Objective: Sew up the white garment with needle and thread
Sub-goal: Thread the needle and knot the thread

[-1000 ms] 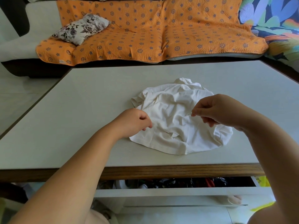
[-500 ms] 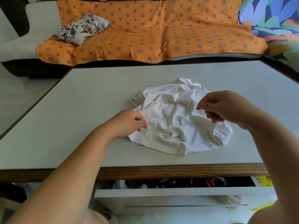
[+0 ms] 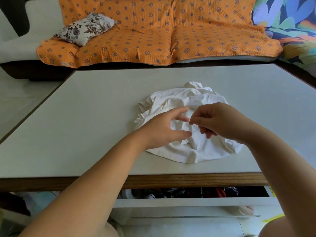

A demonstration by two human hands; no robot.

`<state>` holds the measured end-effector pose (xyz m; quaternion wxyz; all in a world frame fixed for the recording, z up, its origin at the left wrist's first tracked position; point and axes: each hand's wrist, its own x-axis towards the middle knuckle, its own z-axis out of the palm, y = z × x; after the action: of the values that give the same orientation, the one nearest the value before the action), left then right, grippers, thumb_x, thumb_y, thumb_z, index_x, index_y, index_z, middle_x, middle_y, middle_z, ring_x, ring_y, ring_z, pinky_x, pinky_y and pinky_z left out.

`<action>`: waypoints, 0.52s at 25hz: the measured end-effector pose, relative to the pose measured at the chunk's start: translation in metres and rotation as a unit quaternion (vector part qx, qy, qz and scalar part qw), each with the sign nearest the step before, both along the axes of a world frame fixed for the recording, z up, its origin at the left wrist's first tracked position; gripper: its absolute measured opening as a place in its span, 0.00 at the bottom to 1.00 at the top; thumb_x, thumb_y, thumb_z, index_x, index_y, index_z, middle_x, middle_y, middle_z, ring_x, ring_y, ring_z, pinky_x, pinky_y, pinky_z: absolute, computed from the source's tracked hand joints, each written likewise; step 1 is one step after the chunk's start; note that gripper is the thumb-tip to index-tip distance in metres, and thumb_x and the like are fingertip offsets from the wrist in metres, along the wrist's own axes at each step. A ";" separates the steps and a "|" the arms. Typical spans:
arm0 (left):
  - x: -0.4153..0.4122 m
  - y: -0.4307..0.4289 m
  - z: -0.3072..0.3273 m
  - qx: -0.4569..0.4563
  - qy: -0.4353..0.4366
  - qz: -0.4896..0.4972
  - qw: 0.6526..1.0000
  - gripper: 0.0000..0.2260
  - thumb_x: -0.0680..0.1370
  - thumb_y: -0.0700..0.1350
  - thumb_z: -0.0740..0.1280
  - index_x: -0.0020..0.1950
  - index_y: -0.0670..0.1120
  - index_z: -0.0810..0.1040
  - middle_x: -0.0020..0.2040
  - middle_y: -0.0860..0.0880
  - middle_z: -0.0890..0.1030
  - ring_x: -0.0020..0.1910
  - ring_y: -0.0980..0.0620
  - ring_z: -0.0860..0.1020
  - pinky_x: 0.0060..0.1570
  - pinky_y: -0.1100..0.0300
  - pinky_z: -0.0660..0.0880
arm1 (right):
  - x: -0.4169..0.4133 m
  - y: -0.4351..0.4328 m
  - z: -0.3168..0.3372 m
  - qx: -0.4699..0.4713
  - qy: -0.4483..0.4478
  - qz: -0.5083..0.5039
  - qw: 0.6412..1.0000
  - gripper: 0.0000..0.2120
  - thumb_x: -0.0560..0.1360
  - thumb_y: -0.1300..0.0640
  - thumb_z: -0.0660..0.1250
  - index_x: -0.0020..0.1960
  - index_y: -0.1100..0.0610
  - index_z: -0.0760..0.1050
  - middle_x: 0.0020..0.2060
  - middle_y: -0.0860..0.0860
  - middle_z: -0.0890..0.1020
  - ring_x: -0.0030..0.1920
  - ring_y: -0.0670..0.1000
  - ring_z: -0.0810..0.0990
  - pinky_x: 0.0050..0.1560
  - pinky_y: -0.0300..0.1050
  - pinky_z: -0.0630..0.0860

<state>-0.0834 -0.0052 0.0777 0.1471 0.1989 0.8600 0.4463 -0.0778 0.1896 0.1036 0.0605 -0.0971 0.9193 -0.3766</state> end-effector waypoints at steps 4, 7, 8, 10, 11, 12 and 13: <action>-0.004 0.004 -0.004 0.058 -0.063 0.003 0.996 0.18 0.78 0.49 0.70 0.67 0.50 0.74 0.48 0.52 0.85 0.49 0.59 0.83 0.59 0.60 0.76 | 0.003 -0.004 0.000 0.006 0.009 0.014 1.000 0.09 0.78 0.54 0.67 0.41 0.55 0.80 0.26 0.47 0.80 0.25 0.41 0.76 0.28 0.28 0.69; -0.007 0.005 -0.004 0.067 -0.100 0.009 0.993 0.11 0.78 0.50 0.69 0.59 0.49 0.80 0.34 0.57 0.79 0.35 0.58 0.78 0.43 0.63 0.78 | 0.003 -0.002 0.000 0.012 0.015 0.007 1.000 0.09 0.78 0.56 0.67 0.40 0.55 0.80 0.26 0.46 0.80 0.24 0.40 0.75 0.28 0.27 0.68; -0.007 0.007 -0.004 0.061 -0.099 0.014 0.993 0.11 0.78 0.51 0.69 0.57 0.48 0.81 0.30 0.60 0.76 0.31 0.59 0.74 0.39 0.65 0.75 | 0.002 -0.002 0.000 0.008 0.016 0.005 1.000 0.09 0.78 0.56 0.67 0.40 0.56 0.80 0.26 0.46 0.80 0.24 0.40 0.75 0.28 0.26 0.68; -0.007 0.009 -0.004 0.063 -0.094 0.028 0.993 0.10 0.78 0.51 0.69 0.54 0.48 0.82 0.28 0.59 0.71 0.27 0.60 0.68 0.34 0.65 0.68 | 0.001 -0.002 -0.001 -0.008 0.014 -0.001 1.000 0.09 0.78 0.57 0.66 0.40 0.57 0.80 0.25 0.46 0.80 0.24 0.40 0.75 0.28 0.27 0.68; -0.007 0.010 -0.003 0.070 -0.097 0.031 0.992 0.09 0.79 0.51 0.68 0.53 0.47 0.83 0.28 0.57 0.68 0.27 0.59 0.66 0.32 0.65 0.66 | 0.001 -0.002 -0.001 -0.019 0.013 -0.004 1.000 0.09 0.78 0.57 0.67 0.41 0.57 0.80 0.25 0.46 0.79 0.24 0.41 0.75 0.28 0.27 0.68; -0.006 0.010 -0.002 0.074 -0.099 0.032 0.992 0.09 0.79 0.51 0.68 0.51 0.47 0.83 0.29 0.55 0.67 0.26 0.58 0.64 0.32 0.65 0.64 | 0.001 -0.002 -0.001 -0.027 0.013 -0.008 1.000 0.09 0.78 0.57 0.67 0.41 0.56 0.80 0.25 0.46 0.79 0.24 0.41 0.75 0.28 0.27 0.68; -0.006 0.009 -0.002 0.073 -0.098 0.030 0.992 0.09 0.79 0.51 0.67 0.49 0.48 0.83 0.28 0.55 0.65 0.26 0.58 0.63 0.31 0.64 0.63 | 0.001 -0.002 -0.001 -0.032 0.013 -0.010 0.999 0.08 0.78 0.56 0.67 0.41 0.56 0.80 0.25 0.45 0.79 0.24 0.41 0.75 0.27 0.27 0.68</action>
<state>-0.0895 0.0040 0.0760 0.2023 0.1387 0.8122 0.5293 -0.0767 0.1875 0.1025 0.0413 -0.0946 0.9084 -0.4052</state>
